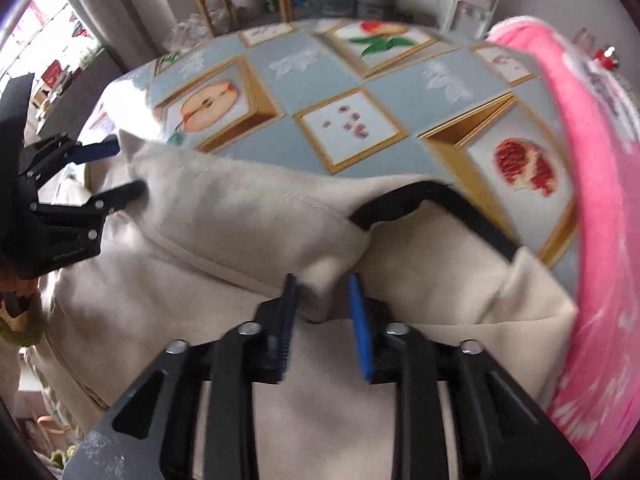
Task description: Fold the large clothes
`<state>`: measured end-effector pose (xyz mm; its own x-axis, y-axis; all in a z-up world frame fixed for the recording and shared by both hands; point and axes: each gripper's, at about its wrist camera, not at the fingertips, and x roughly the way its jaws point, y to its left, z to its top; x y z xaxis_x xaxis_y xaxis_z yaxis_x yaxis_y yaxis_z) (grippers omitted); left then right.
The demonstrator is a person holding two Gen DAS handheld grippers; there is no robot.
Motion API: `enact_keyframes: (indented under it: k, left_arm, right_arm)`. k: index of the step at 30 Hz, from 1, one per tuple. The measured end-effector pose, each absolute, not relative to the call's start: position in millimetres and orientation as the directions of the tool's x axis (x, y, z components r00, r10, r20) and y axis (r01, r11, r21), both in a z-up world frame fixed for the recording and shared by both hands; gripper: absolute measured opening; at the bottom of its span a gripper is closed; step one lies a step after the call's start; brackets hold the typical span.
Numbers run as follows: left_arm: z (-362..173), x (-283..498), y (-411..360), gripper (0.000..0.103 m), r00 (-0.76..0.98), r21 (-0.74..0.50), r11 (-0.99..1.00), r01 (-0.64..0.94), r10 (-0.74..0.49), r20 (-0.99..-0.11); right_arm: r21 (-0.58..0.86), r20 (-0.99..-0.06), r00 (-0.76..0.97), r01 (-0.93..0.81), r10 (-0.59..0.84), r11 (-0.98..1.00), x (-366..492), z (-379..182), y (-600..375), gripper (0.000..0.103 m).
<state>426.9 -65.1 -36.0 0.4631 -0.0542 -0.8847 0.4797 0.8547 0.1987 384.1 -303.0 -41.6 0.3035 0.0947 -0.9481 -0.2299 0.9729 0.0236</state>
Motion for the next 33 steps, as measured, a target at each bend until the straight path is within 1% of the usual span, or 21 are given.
enact_keyframes:
  k: [2, 3, 5, 6, 7, 8, 10, 13, 14, 18, 20, 22, 24, 25, 26, 27, 29, 31, 33]
  left_arm:
    - [-36.2, 425.4, -65.5, 0.06, 0.47, 0.206, 0.85, 0.484, -0.054, -0.881]
    - [-36.6, 424.2, -65.8, 0.06, 0.474, 0.21, 0.848, 0.486, -0.054, -0.879]
    - [-36.9, 422.7, -65.9, 0.06, 0.483, 0.218, 0.844, 0.49, -0.055, -0.874]
    - [-36.6, 422.2, -65.9, 0.06, 0.488, 0.222, 0.842, 0.492, -0.055, -0.871]
    - [-36.3, 422.0, -66.1, 0.06, 0.493, 0.225, 0.841, 0.493, -0.056, -0.868]
    - [-35.8, 422.1, -65.8, 0.06, 0.499, 0.228, 0.84, 0.492, -0.057, -0.865]
    - [-34.7, 422.9, -64.7, 0.06, 0.513, 0.235, 0.841, 0.488, -0.059, -0.857]
    - [-34.5, 426.3, -60.2, 0.06, 0.536, 0.251, 0.845, 0.472, -0.049, -0.843]
    - [-34.1, 427.8, -57.7, 0.06, 0.531, 0.237, 0.848, 0.474, -0.06, -0.845]
    - [-18.5, 428.1, -41.6, 0.06, 0.544, 0.176, 0.875, 0.451, -0.113, -0.831]
    - [-0.9, 421.4, -36.8, 0.059, 0.579, 0.141, 0.883, 0.447, -0.166, -0.798]
    - [10.4, 415.3, -39.3, 0.058, 0.564, 0.072, 0.871, 0.485, -0.249, -0.787]
    - [11.9, 407.7, -50.7, 0.053, 0.518, 0.024, 0.84, 0.542, -0.312, -0.797]
    - [8.2, 405.3, -57.8, 0.052, 0.492, 0.017, 0.825, 0.565, -0.32, -0.809]
    - [1.6, 403.8, -66.1, 0.046, 0.462, 0.014, 0.811, 0.585, -0.319, -0.828]
    - [-7.9, 403.9, -74.1, 0.034, 0.438, 0.026, 0.806, 0.592, -0.294, -0.849]
    - [-29.3, 406.9, -83.7, 0.022, 0.404, 0.062, 0.813, 0.58, -0.221, -0.887]
    - [-33.8, 408.7, -79.6, 0.021, 0.394, 0.021, 0.828, 0.561, -0.245, -0.886]
    - [-33.8, 411.2, -72.6, 0.021, 0.373, -0.029, 0.846, 0.532, -0.265, -0.889]
  right_arm:
    - [-0.019, -0.927, 0.37, -0.19, 0.053, 0.982, 380.7, -23.4, -308.4, 0.035]
    - [-0.016, -0.911, 0.408, -0.171, 0.057, 0.985, 378.4, -11.9, -310.8, 0.035]
    - [0.053, -0.881, 0.456, -0.166, 0.124, 0.985, 376.6, 4.7, -309.1, 0.037]
    - [0.098, -0.869, 0.462, -0.187, 0.176, 0.977, 376.5, 9.0, -304.1, 0.03]
    - [0.154, -0.858, 0.45, -0.237, 0.249, 0.959, 376.7, 9.4, -293.7, 0.021]
    - [0.197, -0.856, 0.417, -0.286, 0.307, 0.938, 377.1, 6.1, -282.7, 0.017]
    - [0.216, -0.87, 0.359, -0.338, 0.338, 0.916, 381.1, -7.7, -258.1, 0.011]
    - [0.223, -0.9, 0.29, -0.334, 0.324, 0.916, 388.2, -39.2, -234.4, 0.009]
    - [0.241, -0.904, 0.269, -0.321, 0.333, 0.916, 390.2, -46.8, -233.1, 0.009]
    - [0.353, -0.882, 0.221, -0.28, 0.417, 0.893, 392.3, -49.9, -248.0, 0.009]
    - [0.378, -0.876, 0.203, -0.276, 0.438, 0.884, 392.4, -51.6, -252.8, 0.009]
    - [0.386, -0.873, 0.197, -0.276, 0.445, 0.88, 392.2, -51.9, -255.3, 0.009]
    - [0.384, -0.874, 0.197, -0.276, 0.443, 0.881, 395.1, -55.0, -253.3, 0.009]
    - [0.378, -0.876, 0.201, -0.28, 0.439, 0.882, 398.0, -57.6, -250.4, 0.009]
    - [0.37, -0.877, 0.205, -0.286, 0.434, 0.884, 394.9, -57.3, -248.5, 0.009]
    - [0.362, -0.879, 0.208, -0.294, 0.429, 0.884, 393.4, -56.4, -248.3, 0.009]
    - [0.345, -0.884, 0.207, -0.317, 0.419, 0.884, 390.8, -54.5, -247.8, 0.009]
    - [0.313, -0.895, 0.208, -0.336, 0.394, 0.888, 387.3, -51.5, -250.8, 0.001]
    - [0.28, -0.906, 0.211, -0.356, 0.368, 0.892, 381.9, -49.9, -260.3, 0.0]
